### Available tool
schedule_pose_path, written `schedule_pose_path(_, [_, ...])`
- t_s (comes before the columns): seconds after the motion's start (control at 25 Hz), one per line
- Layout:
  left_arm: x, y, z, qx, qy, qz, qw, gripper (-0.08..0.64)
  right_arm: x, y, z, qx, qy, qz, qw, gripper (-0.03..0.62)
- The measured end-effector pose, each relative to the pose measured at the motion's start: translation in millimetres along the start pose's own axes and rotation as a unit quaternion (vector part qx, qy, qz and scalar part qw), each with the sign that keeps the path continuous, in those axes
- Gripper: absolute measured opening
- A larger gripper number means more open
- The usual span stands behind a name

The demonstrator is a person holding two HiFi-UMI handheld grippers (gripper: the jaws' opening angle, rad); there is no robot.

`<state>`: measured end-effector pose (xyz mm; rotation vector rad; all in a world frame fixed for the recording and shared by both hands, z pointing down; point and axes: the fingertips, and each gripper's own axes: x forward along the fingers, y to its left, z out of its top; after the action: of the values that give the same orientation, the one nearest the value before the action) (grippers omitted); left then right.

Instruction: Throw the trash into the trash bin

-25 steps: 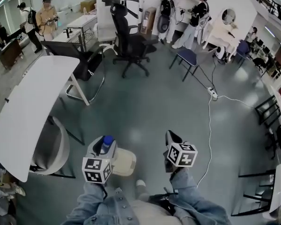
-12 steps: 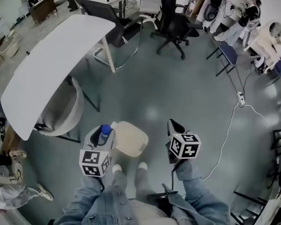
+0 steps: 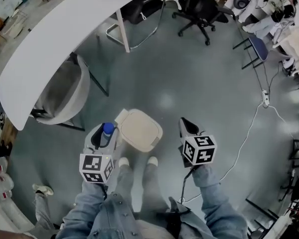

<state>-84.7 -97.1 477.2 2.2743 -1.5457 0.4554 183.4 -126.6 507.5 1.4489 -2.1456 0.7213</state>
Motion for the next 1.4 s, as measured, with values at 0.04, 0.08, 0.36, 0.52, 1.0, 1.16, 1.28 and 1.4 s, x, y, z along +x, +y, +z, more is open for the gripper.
schedule_pose_path(0.04, [2.0, 0.9, -10.3, -0.001, 0.004, 0.001, 1.0, 0.193, 5.2, -0.7, -9.8, -0.004, 0.005, 0.001, 1.0, 0.003])
schedule_pose_path(0.08, [4.5, 1.7, -21.1, -0.004, 0.009, 0.002, 1.0, 0.193, 10.6, -1.9, -19.9, -0.006, 0.011, 0.001, 1.0, 0.003])
schedule_pose_path(0.36, [27.0, 2.8, -88.5, -0.036, 0.041, 0.009, 0.9984, 0.193, 40.3, -5.8, -90.6, 0.016, 0.056, 0.003, 0.998, 0.003])
schedule_pose_path(0.52, [39.5, 0.6, -110.8, -0.043, 0.045, 0.012, 0.998, 0.193, 51.4, -4.6, -121.6, 0.026, 0.077, 0.013, 0.997, 0.003])
schedule_pose_path(1.0, [62.3, 20.5, -180.0, -0.054, 0.066, 0.03, 0.9959, 0.193, 108.4, -8.1, -214.4, 0.024, 0.131, 0.021, 0.991, 0.003])
schedule_pose_path(1.16, [66.0, 30.9, -201.1, -0.054, 0.076, 0.031, 0.9952, 0.193, 128.9, -2.6, -237.6, 0.014, 0.145, 0.025, 0.989, 0.003])
schedule_pose_path(1.28, [67.4, 34.7, -215.4, -0.055, 0.083, 0.028, 0.9946, 0.193, 142.5, -0.5, -250.9, 0.009, 0.153, 0.026, 0.988, 0.003])
schedule_pose_path(1.4, [64.4, 38.9, -232.3, -0.056, 0.099, 0.032, 0.993, 0.193, 154.4, 0.1, -273.4, 0.002, 0.17, 0.025, 0.985, 0.003])
